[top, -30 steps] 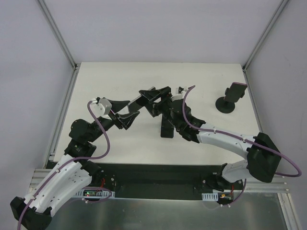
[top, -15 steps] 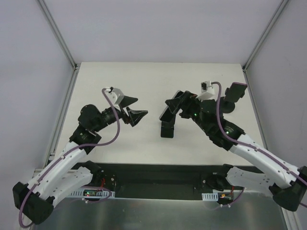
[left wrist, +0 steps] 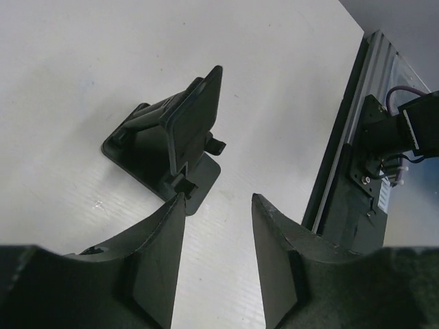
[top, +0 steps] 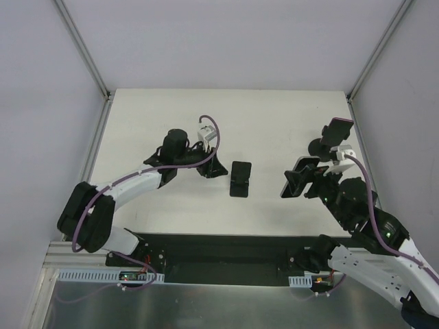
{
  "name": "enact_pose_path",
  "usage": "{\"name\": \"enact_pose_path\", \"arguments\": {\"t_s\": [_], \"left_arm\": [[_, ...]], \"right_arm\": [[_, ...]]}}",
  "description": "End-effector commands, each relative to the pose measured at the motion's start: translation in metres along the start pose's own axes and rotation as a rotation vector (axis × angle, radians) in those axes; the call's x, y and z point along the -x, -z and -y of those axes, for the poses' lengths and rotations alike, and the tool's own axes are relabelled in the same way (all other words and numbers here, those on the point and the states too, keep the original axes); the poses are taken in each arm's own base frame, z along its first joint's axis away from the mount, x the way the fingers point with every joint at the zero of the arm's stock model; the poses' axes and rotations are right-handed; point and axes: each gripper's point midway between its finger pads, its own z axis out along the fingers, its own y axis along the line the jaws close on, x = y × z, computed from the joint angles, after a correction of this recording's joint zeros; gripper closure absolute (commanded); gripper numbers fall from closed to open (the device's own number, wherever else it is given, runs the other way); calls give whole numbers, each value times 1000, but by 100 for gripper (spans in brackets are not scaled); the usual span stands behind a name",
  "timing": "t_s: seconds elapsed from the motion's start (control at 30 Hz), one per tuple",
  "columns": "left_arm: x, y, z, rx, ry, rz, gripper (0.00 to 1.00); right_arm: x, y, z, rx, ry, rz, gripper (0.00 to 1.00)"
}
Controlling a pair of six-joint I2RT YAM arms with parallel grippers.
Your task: Place the phone on the phone stand
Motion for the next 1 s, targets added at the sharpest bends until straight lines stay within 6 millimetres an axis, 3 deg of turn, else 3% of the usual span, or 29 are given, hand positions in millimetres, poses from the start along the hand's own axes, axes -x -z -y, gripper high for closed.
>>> {"name": "enact_pose_path", "arguments": {"t_s": [0.0, 0.1, 0.17, 0.27, 0.37, 0.5, 0.63, 0.73, 0.87, 0.97], "left_arm": [[6, -25, 8, -125, 87, 0, 56], [-3, -39, -1, -145, 137, -40, 46], [-6, -48, -15, -110, 162, -43, 46], [4, -60, -13, -171, 187, -26, 50], [9, -72, -15, -184, 220, -15, 63], [9, -83, -22, -172, 223, -14, 64], [14, -92, -15, -209, 199, -6, 92], [21, -103, -6, -250, 169, -8, 100], [54, -127, -2, -294, 119, 30, 100], [80, -148, 0, -312, 71, 72, 100]], "right_arm": [[-3, 15, 5, 39, 42, 10, 99], [-8, 22, 2, 90, 40, 15, 99], [-8, 28, 4, 101, 39, 32, 99], [-7, 34, 11, 91, 35, 53, 99], [-6, 41, 14, 96, 29, 63, 99], [-1, 49, 16, 104, 33, 77, 99], [3, 56, 20, 100, 42, 88, 99], [6, 60, 25, 83, 37, 100, 99], [10, 64, 39, 21, 29, 129, 99], [14, 68, 67, -134, 24, 143, 100]]}}
